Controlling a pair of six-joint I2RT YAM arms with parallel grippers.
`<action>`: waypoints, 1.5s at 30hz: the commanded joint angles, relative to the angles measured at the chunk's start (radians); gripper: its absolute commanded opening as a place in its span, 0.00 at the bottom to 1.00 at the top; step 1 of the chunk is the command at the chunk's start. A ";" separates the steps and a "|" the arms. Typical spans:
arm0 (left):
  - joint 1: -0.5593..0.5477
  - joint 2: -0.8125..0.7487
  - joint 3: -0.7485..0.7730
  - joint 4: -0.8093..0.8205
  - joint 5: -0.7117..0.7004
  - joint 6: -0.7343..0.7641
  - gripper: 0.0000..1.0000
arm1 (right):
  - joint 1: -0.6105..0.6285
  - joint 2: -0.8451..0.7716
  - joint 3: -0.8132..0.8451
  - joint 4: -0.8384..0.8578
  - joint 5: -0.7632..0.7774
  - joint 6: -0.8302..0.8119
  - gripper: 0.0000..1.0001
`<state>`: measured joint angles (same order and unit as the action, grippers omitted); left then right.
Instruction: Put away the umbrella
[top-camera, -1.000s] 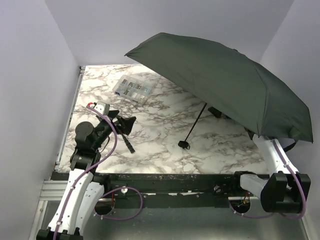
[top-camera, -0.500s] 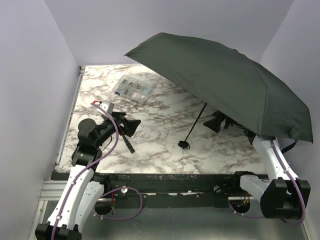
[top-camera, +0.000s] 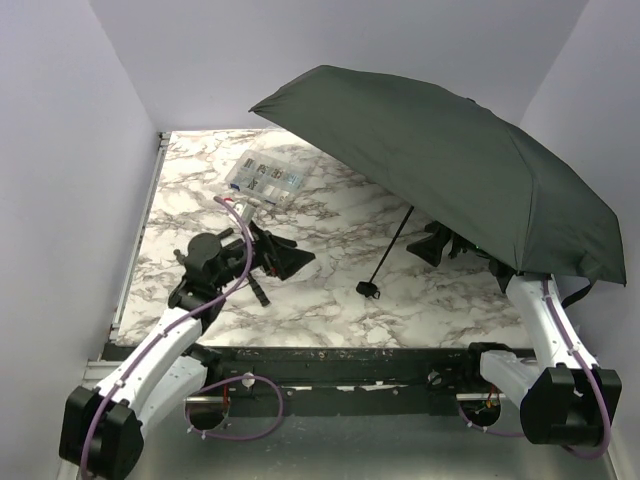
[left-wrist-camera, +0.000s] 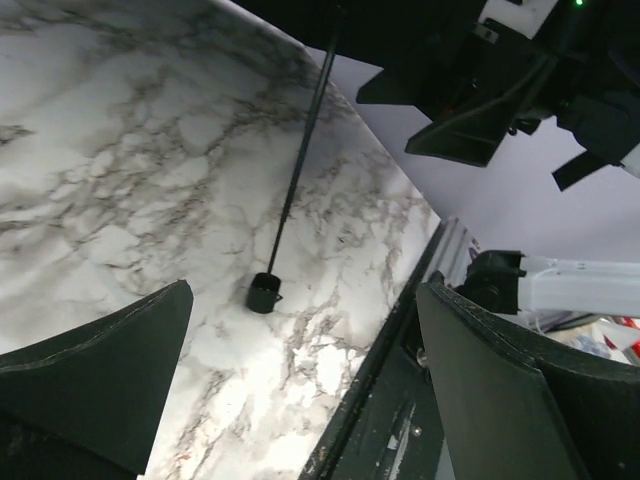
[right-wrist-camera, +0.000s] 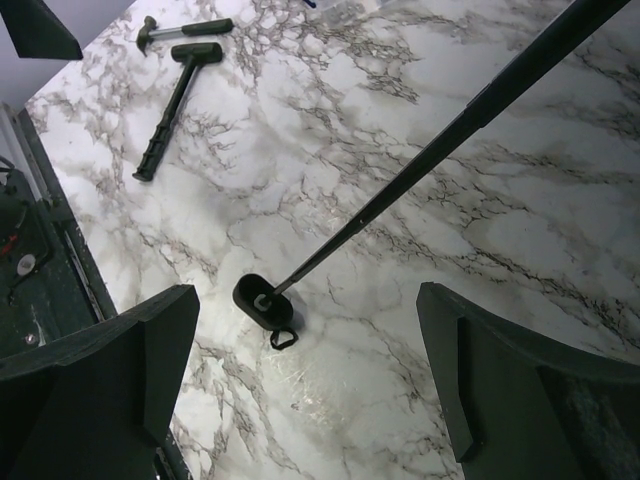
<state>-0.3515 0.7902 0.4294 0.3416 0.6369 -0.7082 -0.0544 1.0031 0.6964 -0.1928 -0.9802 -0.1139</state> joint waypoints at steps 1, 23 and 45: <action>-0.080 0.093 0.027 0.133 -0.020 -0.027 0.99 | -0.008 -0.011 -0.017 0.030 0.019 0.010 1.00; -0.304 0.756 0.558 0.176 0.072 0.173 0.95 | -0.016 0.004 -0.012 0.056 -0.027 0.073 1.00; -0.408 1.220 1.038 0.068 0.051 0.143 0.65 | -0.107 0.004 0.038 0.009 0.130 0.109 0.90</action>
<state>-0.7383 1.9652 1.4105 0.4408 0.6907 -0.5724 -0.1574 1.0050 0.7078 -0.1738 -0.8536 -0.0174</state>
